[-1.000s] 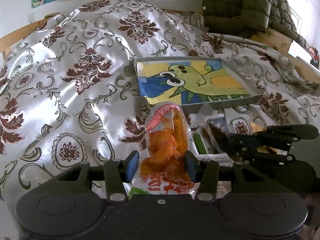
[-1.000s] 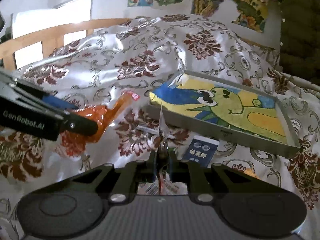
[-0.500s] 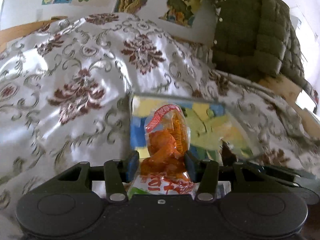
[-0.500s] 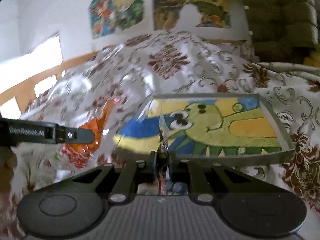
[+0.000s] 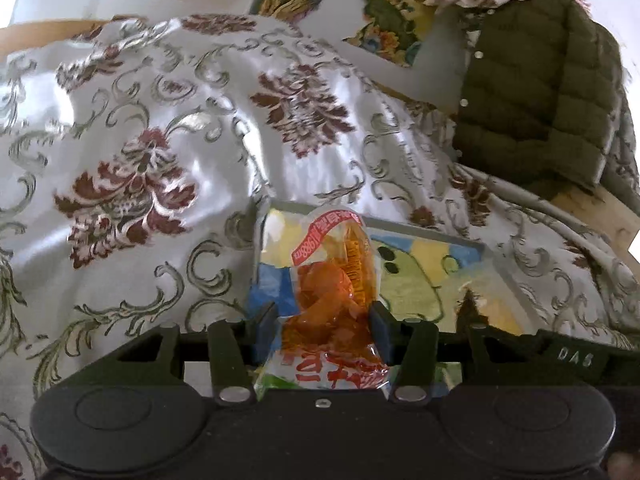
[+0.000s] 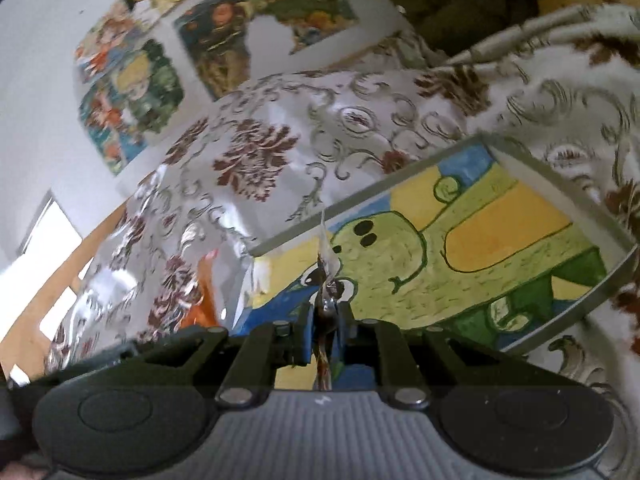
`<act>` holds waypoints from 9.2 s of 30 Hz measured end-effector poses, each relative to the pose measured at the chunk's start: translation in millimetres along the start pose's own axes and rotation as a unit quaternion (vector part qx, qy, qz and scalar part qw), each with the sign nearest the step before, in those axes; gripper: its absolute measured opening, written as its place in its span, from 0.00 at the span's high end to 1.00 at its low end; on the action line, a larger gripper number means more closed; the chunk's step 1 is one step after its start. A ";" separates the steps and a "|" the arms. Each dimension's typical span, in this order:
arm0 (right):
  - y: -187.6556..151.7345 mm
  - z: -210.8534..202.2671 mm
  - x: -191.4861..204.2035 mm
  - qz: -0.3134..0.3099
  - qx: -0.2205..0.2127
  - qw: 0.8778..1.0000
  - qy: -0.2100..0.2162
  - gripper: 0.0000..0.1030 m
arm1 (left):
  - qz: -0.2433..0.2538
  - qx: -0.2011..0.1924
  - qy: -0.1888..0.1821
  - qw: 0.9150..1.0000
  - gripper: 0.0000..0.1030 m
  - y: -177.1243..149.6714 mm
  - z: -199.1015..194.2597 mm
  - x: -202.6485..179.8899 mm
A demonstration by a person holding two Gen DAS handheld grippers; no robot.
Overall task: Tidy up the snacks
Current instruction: 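Lift the orange bag with the left gripper and carry it over the tray, then open the left gripper to drop the orange bag into the tray, then move the right tool toward the rice-cake bar beside the yellow snack bag, then close the right gripper on the rice-cake bar, then lift the rice-cake bar with the right gripper while the left gripper grasps a small white packet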
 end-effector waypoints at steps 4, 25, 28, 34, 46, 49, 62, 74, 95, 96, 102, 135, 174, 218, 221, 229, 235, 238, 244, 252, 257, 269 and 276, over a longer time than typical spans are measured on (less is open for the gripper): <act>8.2 17.0 -6.6 0.030 -0.003 1.000 -0.004 0.87 | -0.012 0.008 -0.001 1.000 0.50 -2.6 16.3 9.1; 3.3 11.4 -4.8 0.007 -0.013 0.998 -0.069 0.12 | -0.017 0.001 -0.005 1.000 0.20 -12.1 13.4 0.9; 0.0 -4.2 3.4 -0.012 -0.017 0.997 -0.074 0.00 | -0.013 -0.017 0.006 1.000 0.11 -9.2 -5.8 -5.3; -7.3 -47.5 17.6 -0.053 -0.043 0.992 -0.111 0.00 | 0.004 -0.036 0.024 0.999 0.01 -10.6 -46.6 -19.8; -53.6 -136.8 15.8 -0.074 -0.082 0.983 -0.146 0.00 | 0.043 -0.070 0.083 0.993 0.01 -53.3 -125.4 -47.3; -69.7 -157.4 16.5 -0.078 -0.093 0.982 -0.148 0.00 | 0.052 -0.069 0.088 0.992 0.01 -72.1 -143.2 -50.1; -132.6 -215.4 9.0 -0.066 -0.065 0.985 -0.145 0.00 | 0.053 -0.057 0.105 0.991 0.01 -148.0 -203.8 -44.1; -179.6 -231.3 39.1 -0.132 -0.063 0.968 -0.203 0.00 | 0.082 -0.004 0.129 0.988 0.01 -192.8 -215.5 -47.3; -192.2 -208.6 30.5 -0.121 0.033 0.962 -0.242 0.00 | 0.064 0.040 0.151 0.986 0.01 -209.5 -200.9 -39.1; -192.5 -208.5 31.0 -0.122 0.034 0.962 -0.242 0.00 | 0.063 0.041 0.151 0.986 0.01 -209.4 -200.0 -39.2; -192.8 -205.2 31.0 -0.124 0.045 0.961 -0.244 0.00 | 0.063 0.059 0.159 0.984 0.01 -212.0 -191.6 -38.6; -140.5 -135.9 -37.3 -0.020 0.213 0.969 -0.127 0.00 | 0.107 0.128 0.126 0.978 0.01 -217.0 -123.0 -53.8; -122.8 -92.8 -44.9 0.006 0.224 0.966 -0.131 0.23 | 0.008 0.204 0.006 0.979 0.11 -214.8 -90.9 -34.6; -130.7 -117.4 -41.0 0.059 0.239 0.969 -0.036 0.30 | -0.081 0.173 -0.226 0.955 0.63 -203.8 -99.0 -38.0; -132.3 -116.1 -43.6 0.073 0.243 0.967 -0.024 0.31 | -0.067 0.167 -0.241 0.954 0.63 -203.4 -96.8 -46.2; -129.0 -116.0 -66.5 0.158 0.237 0.958 0.024 0.31 | -0.010 0.147 -0.236 0.961 0.62 -202.0 -86.6 -69.4; -130.6 -107.9 -74.1 0.177 0.243 0.953 0.027 0.33 | -0.017 0.152 -0.214 0.965 0.63 -203.1 -73.8 -67.6; -129.3 -109.3 -73.1 0.175 0.238 0.955 0.025 0.34 | -0.025 0.153 -0.217 0.964 0.62 -203.4 -74.9 -65.5; -118.5 -123.6 -68.6 0.134 0.197 0.971 -0.034 0.38 | -0.032 0.157 -0.209 0.965 0.67 -205.1 -71.3 -62.4; -114.2 -118.1 -75.4 0.113 0.204 0.969 -0.086 0.39 | -0.012 0.155 -0.195 0.969 0.91 -201.8 -67.8 -69.0; -115.5 -114.5 -76.2 0.107 0.204 0.969 -0.090 0.38 | -0.062 0.154 -0.246 0.955 0.83 -198.8 -62.3 -59.3; -119.6 -114.1 -99.5 0.192 0.205 0.959 -0.038 0.38 | -0.072 0.159 -0.277 0.945 0.66 -186.5 -33.7 -67.4; -113.1 -128.6 -96.8 0.176 0.177 0.966 -0.070 0.40 | -0.054 0.168 -0.228 0.958 1.00 -188.4 -31.8 -69.6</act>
Point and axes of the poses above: each gripper's, at about its wrist camera, not at the fingertips, and z roughly the way its jaws point, x to its left, y to its top, the point moved 3 cm from there along z, roughly the way its jaws point, and after that the axes turned 15 degrees about x, right-handed, at the moved point
